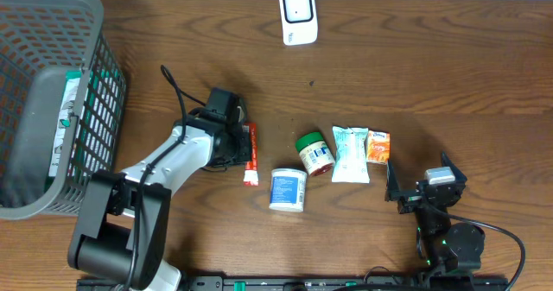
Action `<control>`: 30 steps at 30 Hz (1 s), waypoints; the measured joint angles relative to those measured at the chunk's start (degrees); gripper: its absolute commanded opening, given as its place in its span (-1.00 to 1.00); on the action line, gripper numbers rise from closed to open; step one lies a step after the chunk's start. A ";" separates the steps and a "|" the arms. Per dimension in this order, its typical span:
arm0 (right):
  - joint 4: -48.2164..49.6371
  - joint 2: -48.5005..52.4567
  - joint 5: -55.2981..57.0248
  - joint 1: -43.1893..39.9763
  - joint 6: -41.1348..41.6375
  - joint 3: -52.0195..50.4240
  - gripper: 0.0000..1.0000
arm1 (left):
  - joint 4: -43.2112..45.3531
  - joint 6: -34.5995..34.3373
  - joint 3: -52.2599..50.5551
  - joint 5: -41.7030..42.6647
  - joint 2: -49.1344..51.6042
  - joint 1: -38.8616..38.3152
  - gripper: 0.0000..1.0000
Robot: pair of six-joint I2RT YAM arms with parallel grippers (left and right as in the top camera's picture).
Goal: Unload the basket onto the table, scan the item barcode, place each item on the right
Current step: 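Lower the red stick upright onto the table left of the jar, then open the left gripper and release the red stick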
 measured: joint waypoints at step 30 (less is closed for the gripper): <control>0.00 0.00 0.00 0.00 0.00 0.00 0.99 | 8.09 -2.58 -1.95 -9.49 0.00 -1.42 -0.77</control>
